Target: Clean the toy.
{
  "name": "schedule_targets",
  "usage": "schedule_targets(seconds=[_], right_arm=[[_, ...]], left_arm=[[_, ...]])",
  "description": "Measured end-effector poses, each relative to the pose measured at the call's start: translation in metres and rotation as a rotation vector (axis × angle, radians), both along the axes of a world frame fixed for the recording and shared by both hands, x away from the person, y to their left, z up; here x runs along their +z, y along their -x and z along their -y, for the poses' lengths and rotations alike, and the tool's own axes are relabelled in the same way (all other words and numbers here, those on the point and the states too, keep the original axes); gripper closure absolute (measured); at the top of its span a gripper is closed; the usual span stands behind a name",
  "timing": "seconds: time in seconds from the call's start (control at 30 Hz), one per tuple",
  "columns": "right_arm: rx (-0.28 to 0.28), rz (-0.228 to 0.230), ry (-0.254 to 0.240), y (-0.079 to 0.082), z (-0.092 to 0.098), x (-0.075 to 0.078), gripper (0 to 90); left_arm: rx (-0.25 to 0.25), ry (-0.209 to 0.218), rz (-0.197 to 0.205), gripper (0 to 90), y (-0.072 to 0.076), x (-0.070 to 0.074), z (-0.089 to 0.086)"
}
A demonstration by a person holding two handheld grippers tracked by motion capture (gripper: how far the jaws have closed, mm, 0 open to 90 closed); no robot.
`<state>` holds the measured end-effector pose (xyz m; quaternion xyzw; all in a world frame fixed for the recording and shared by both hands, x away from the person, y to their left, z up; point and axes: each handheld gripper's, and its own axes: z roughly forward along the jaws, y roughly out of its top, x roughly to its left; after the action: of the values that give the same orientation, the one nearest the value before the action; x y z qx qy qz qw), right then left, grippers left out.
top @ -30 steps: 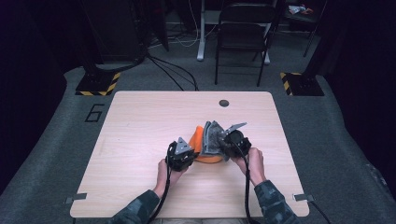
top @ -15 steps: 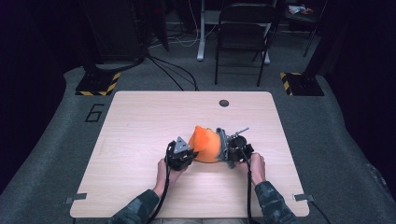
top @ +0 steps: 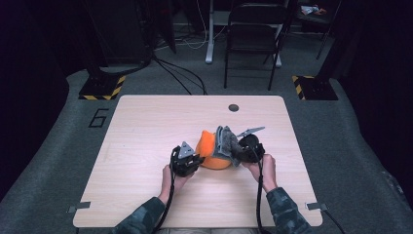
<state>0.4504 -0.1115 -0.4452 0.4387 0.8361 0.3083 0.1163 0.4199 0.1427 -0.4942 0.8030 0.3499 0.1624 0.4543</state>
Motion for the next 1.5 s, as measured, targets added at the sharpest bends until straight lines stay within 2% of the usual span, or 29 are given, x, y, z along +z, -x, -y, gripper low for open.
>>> schedule_targets(seconds=[0.07, 0.2, 0.23, 0.27, 0.33, 0.4, 0.43, 0.5, 0.57, 0.7, 0.73, 0.77, 0.83, 0.97, 1.03, 1.13, 1.17, 1.3, 1.43, 1.47, 1.5], right_arm=[[-0.006, 0.008, 0.012, -0.002, -0.001, -0.001, 78.3], [-0.013, 0.006, 0.008, -0.005, 0.003, -0.001, 78.3], [-0.014, 0.006, 0.009, -0.005, 0.002, -0.001, 78.3], [-0.015, 0.007, 0.011, -0.005, 0.002, -0.001, 78.3], [-0.016, 0.008, 0.01, -0.006, 0.002, -0.002, 78.3], [-0.019, 0.008, 0.013, -0.006, 0.002, -0.002, 78.3], [-0.019, 0.011, 0.013, -0.006, 0.003, -0.002, 78.4], [-0.028, 0.01, 0.012, -0.006, 0.004, -0.002, 78.4], [-0.03, 0.014, 0.012, -0.006, 0.005, -0.001, 78.4], [-0.029, 0.046, 0.031, -0.004, 0.005, 0.009, 78.3], [-0.024, 0.055, 0.022, -0.002, 0.004, 0.014, 78.3], [-0.019, 0.07, 0.005, 0.0, 0.003, 0.019, 78.3], [0.003, 0.104, -0.007, 0.005, -0.002, 0.031, 78.4], [0.059, 0.143, 0.008, 0.017, -0.019, 0.048, 78.3], [0.079, 0.151, 0.045, 0.02, -0.03, 0.046, 78.3], [0.09, 0.134, 0.103, 0.017, -0.04, 0.033, 78.3], [0.088, 0.138, 0.112, 0.016, -0.041, 0.028, 78.3], [0.083, 0.121, 0.121, 0.014, -0.037, 0.026, 78.4], [0.07, 0.104, 0.14, 0.013, -0.027, 0.02, 78.4], [0.058, 0.091, 0.144, 0.013, -0.024, 0.018, 78.4], [0.046, 0.084, 0.148, 0.012, -0.021, 0.015, 78.4]], left_arm=[[-0.005, -0.003, 0.008, 67.5, 0.001, 0.002, -0.001], [-0.031, -0.064, 0.054, 40.9, 0.01, 0.005, 0.003], [-0.033, -0.093, 0.071, 38.2, 0.011, 0.003, 0.006], [-0.036, -0.096, 0.074, 38.2, 0.01, 0.0, 0.007], [-0.022, -0.08, 0.076, 43.0, 0.007, -0.005, 0.012], [0.001, -0.082, 0.093, 53.5, 0.006, -0.007, 0.015], [0.007, -0.081, 0.099, 62.2, 0.005, -0.007, 0.015], [0.022, -0.067, 0.094, 74.5, 0.003, -0.007, 0.014], [0.027, -0.069, 0.092, 80.4, 0.002, -0.006, 0.014], [0.038, -0.041, 0.067, 83.1, 0.003, -0.001, 0.013], [0.044, -0.018, 0.058, 83.5, 0.002, 0.0, 0.012], [0.03, -0.009, 0.042, 83.6, 0.002, 0.003, 0.01], [0.032, 0.032, 0.026, 83.7, 0.004, 0.005, 0.01], [0.019, 0.07, 0.0, 83.8, 0.011, 0.013, 0.012], [0.005, 0.068, -0.001, 83.8, 0.014, 0.013, 0.014], [0.001, 0.051, -0.017, 83.7, 0.011, 0.01, 0.013], [0.006, 0.053, -0.01, 83.7, 0.01, 0.008, 0.013], [0.006, 0.054, -0.022, 83.6, 0.007, 0.006, 0.011], [0.01, 0.05, -0.014, 83.5, 0.004, 0.004, 0.01], [0.012, 0.06, -0.023, 83.5, 0.003, 0.004, 0.01], [0.008, 0.05, -0.019, 83.4, 0.002, 0.004, 0.009]])
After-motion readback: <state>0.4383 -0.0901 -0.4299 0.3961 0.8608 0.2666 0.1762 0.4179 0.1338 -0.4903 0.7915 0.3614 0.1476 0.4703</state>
